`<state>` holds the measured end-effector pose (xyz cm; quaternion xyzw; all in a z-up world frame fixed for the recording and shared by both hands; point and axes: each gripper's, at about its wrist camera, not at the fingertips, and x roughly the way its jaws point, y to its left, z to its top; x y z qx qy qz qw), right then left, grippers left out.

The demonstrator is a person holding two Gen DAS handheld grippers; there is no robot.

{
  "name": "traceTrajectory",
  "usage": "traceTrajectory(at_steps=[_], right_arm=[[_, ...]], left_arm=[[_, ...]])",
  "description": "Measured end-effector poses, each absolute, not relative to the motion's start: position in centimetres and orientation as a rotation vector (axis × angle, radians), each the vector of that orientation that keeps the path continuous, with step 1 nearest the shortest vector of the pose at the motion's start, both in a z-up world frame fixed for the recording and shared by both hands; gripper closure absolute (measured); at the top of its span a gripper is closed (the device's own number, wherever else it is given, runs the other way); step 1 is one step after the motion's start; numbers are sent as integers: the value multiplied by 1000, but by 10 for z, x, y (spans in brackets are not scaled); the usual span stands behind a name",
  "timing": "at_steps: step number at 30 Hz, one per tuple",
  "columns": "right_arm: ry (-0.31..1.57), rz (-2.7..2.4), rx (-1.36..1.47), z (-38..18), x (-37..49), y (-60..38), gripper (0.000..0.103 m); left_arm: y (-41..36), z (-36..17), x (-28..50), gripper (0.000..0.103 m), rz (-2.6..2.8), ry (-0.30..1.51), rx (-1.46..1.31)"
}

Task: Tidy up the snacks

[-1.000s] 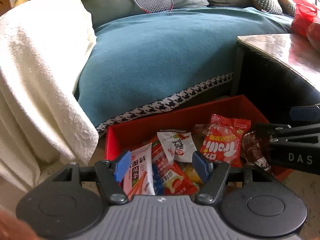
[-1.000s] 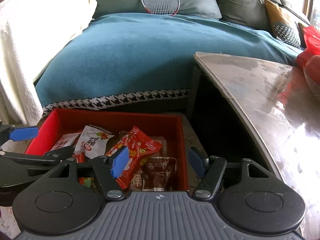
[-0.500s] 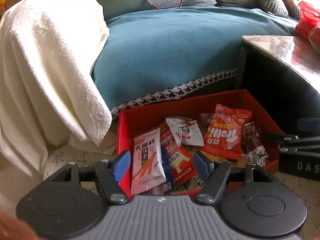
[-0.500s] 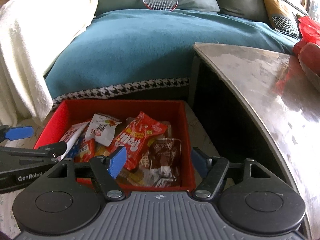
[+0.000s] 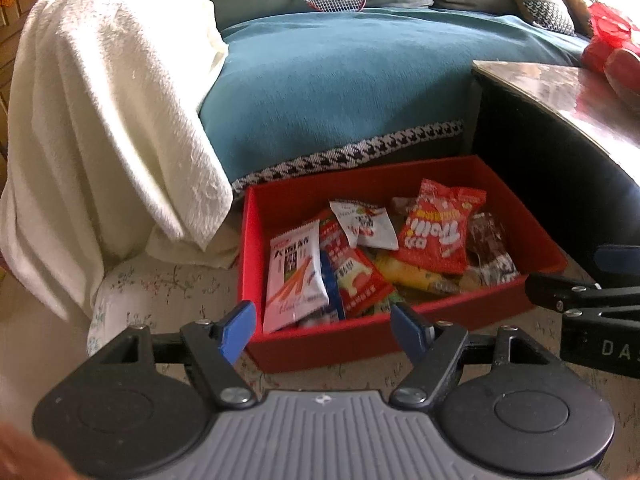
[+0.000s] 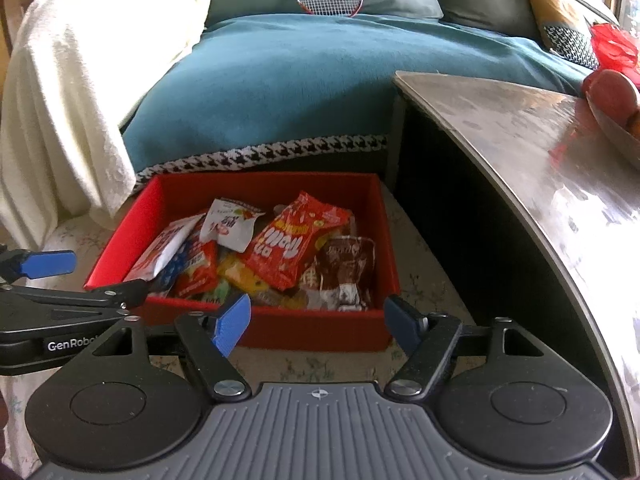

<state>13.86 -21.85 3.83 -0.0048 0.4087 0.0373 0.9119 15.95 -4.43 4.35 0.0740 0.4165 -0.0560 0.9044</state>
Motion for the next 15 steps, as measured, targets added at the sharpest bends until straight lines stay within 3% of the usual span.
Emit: traceTrajectory(at_steps=[15], right_arm=[[833,55,67,41,78,-224,17]], left_arm=[[-38,48,101,23,-136,863,92]])
